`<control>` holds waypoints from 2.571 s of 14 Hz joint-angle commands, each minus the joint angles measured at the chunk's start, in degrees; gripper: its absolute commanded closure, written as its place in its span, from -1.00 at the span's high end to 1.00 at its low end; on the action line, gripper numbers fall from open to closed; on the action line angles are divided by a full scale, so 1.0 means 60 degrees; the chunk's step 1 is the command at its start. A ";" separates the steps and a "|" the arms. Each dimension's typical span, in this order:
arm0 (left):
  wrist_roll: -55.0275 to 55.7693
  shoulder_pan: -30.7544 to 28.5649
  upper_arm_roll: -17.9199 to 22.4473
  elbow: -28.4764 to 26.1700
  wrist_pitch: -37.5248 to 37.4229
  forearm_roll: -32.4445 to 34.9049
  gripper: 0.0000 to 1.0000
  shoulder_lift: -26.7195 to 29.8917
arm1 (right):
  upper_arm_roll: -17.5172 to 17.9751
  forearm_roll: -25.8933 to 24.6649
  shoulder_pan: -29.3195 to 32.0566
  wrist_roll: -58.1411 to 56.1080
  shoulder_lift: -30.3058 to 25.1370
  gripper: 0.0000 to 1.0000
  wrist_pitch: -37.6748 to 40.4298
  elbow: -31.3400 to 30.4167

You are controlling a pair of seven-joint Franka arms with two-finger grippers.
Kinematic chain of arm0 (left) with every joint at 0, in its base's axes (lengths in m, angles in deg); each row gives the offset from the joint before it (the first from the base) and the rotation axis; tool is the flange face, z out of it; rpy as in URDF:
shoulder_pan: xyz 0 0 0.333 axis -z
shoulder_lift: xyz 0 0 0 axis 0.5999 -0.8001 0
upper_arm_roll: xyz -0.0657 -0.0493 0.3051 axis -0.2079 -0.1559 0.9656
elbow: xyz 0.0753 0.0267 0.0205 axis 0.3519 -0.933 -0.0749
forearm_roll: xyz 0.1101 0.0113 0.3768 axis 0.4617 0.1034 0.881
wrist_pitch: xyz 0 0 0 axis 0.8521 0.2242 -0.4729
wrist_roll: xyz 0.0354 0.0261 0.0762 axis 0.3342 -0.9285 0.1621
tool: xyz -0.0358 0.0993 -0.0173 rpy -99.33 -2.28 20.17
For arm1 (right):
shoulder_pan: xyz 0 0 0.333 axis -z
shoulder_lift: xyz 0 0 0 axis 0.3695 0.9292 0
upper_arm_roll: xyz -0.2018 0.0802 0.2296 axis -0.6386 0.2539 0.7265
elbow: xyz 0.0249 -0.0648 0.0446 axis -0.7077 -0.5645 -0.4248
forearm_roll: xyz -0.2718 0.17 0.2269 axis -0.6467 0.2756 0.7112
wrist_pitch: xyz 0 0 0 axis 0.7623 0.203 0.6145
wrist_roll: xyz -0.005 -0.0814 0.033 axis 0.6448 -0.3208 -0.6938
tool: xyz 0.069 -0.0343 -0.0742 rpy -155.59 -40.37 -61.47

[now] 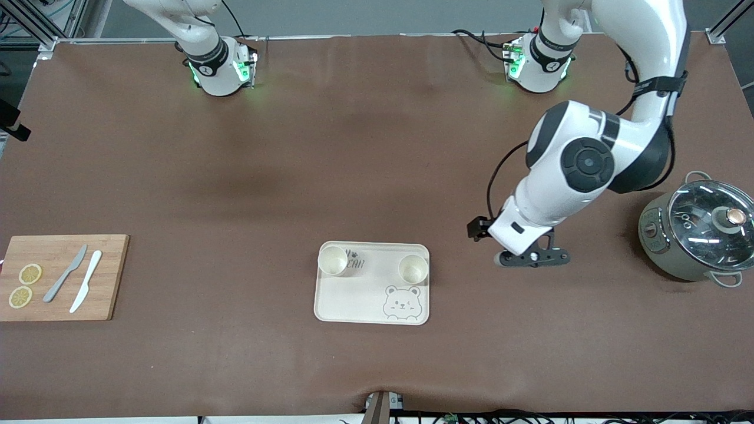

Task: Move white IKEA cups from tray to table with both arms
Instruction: 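Move the left gripper over the white cup on the tray, then lower and close the left gripper around the white cup, then carry the cup toward the pot while the right gripper reaches out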

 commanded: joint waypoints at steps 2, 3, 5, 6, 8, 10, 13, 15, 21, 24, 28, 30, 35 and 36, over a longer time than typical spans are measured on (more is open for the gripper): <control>0.0205 0.0329 -0.0008 0.0102 0.0527 -0.0204 1.00 -0.0438 | 0.0116 0.0266 0.0324 -0.0011 0.0139 1.00 0.0051 0.0116; 0.0540 0.0446 -0.0008 0.0103 0.0920 -0.0204 1.00 -0.0584 | 0.0116 0.0310 0.0339 -0.0011 0.0139 1.00 0.0036 0.0116; 0.1505 0.0753 -0.0008 0.0117 0.1668 -0.0189 1.00 -0.0964 | 0.0116 0.0311 0.0354 -0.0011 0.0139 1.00 0.0065 0.0116; 0.1872 0.0929 0.0006 0.0117 0.1918 -0.0175 1.00 -0.1199 | 0.0116 0.0311 0.0383 -0.0011 0.0139 1.00 0.0065 0.0116; 0.2212 0.1194 0.0021 0.0176 0.2386 -0.0116 0.97 -0.1624 | 0.0116 0.0311 0.0383 -0.0011 0.0139 1.00 0.0065 0.0116; 0.2242 0.1209 0.0021 0.0176 0.3118 -0.0145 0.79 -0.2034 | 0.0116 0.0311 0.0383 -0.0011 0.0139 1.00 0.0080 0.0116; 0.2271 0.1224 0.0021 0.0176 0.4392 -0.0145 0.54 -0.2605 | 0.0131 0.0311 0.0383 -0.0011 0.0153 1.00 0.0080 0.0102; 0.2257 0.1209 0.0021 0.0205 0.5052 -0.0160 0.44 -0.2913 | 0.0131 0.0311 0.0383 -0.0011 0.0226 1.00 0.0080 0.0101; 0.2242 0.1297 0.0036 0.0074 0.5246 -0.0087 -0.34 -0.3091 | 0.0116 0.0311 0.0383 -0.0026 0.0226 1.00 0.0080 0.0101; 0.2373 0.1414 0.0036 0.0073 0.5246 -0.0116 -1.00 -0.3208 | 0.0131 0.0325 0.0339 -0.0026 0.0357 1.00 0.0051 0.0087; 0.2550 0.1400 0.0094 0.0088 0.5158 -0.0043 -1.00 -0.3077 | 0.0131 0.0325 0.0310 -0.0026 0.0490 1.00 -0.0008 0.0116; 0.2521 0.1283 0.0109 0.0088 0.4809 -0.0028 -1.00 -0.2756 | 0.0145 0.0383 0.0252 -0.0026 0.0679 1.00 -0.0066 0.0116; 0.2418 0.0581 0.0109 0.0073 0.2292 -0.0013 -1.00 -0.0970 | 0.0190 0.0763 0.0105 -0.0026 0.1588 1.00 -0.0724 0.0131; 0.2287 0.0391 0.0109 0.0044 0.1808 0.0001 -1.00 -0.0749 | 0.0204 0.0837 0.0076 -0.0040 0.1748 1.00 -0.0740 0.0131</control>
